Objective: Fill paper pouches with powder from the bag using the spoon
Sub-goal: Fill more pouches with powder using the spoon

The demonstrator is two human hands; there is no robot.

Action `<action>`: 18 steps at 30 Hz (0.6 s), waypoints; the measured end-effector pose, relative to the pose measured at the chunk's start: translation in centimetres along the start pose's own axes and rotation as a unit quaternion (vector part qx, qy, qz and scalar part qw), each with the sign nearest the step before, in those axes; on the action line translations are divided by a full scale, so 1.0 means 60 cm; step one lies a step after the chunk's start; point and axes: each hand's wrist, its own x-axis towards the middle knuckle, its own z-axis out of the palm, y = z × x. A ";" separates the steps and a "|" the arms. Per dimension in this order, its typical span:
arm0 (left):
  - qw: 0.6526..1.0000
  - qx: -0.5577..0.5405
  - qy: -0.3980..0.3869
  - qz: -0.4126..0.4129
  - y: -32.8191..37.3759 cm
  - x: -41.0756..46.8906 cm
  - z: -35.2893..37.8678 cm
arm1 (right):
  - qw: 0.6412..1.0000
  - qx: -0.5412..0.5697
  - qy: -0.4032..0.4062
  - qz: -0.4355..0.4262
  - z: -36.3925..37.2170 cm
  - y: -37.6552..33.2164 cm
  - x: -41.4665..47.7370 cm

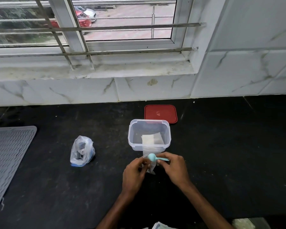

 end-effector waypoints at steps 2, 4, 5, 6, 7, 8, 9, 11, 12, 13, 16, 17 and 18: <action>1.000 0.004 -0.005 0.006 0.002 -0.001 -0.003 | 0.997 0.074 0.006 0.017 -0.001 -0.003 -0.005; 0.999 0.013 -0.020 0.021 0.006 -0.004 -0.009 | 0.986 0.157 0.022 0.053 -0.007 -0.006 -0.012; 0.999 0.022 -0.024 0.029 0.009 -0.006 -0.012 | 0.977 0.200 0.028 0.075 -0.011 -0.007 -0.015; 0.999 0.028 -0.020 0.038 0.013 -0.008 -0.016 | 0.965 0.240 0.030 0.099 -0.016 -0.010 -0.018; 0.998 0.028 -0.011 0.048 0.017 -0.008 -0.018 | 0.953 0.274 0.033 0.122 -0.023 -0.009 -0.020; 0.998 0.023 0.006 0.060 0.022 -0.009 -0.023 | 0.942 0.302 0.033 0.139 -0.028 -0.009 -0.021; 0.997 0.018 0.015 0.077 0.030 -0.008 -0.021 | 0.932 0.325 0.043 0.152 -0.038 -0.003 -0.022; 0.994 0.006 0.009 0.111 0.050 -0.003 -0.017 | 0.918 0.352 0.070 0.172 -0.051 0.014 -0.019; 0.992 0.002 -0.010 0.125 0.064 0.001 -0.008 | 0.911 0.356 0.091 0.186 -0.059 0.029 -0.016; 0.990 0.006 -0.032 0.134 0.077 0.007 0.003 | 0.905 0.356 0.111 0.203 -0.063 0.046 -0.011; 0.981 0.062 -0.095 0.157 0.104 0.033 0.052 | 0.902 0.312 0.167 0.247 -0.065 0.111 0.004; 0.975 0.091 -0.116 0.164 0.110 0.042 0.072 | 0.908 0.279 0.185 0.250 -0.065 0.132 0.009; 0.969 0.115 -0.136 0.169 0.114 0.050 0.090 | 0.919 0.235 0.198 0.249 -0.062 0.152 0.015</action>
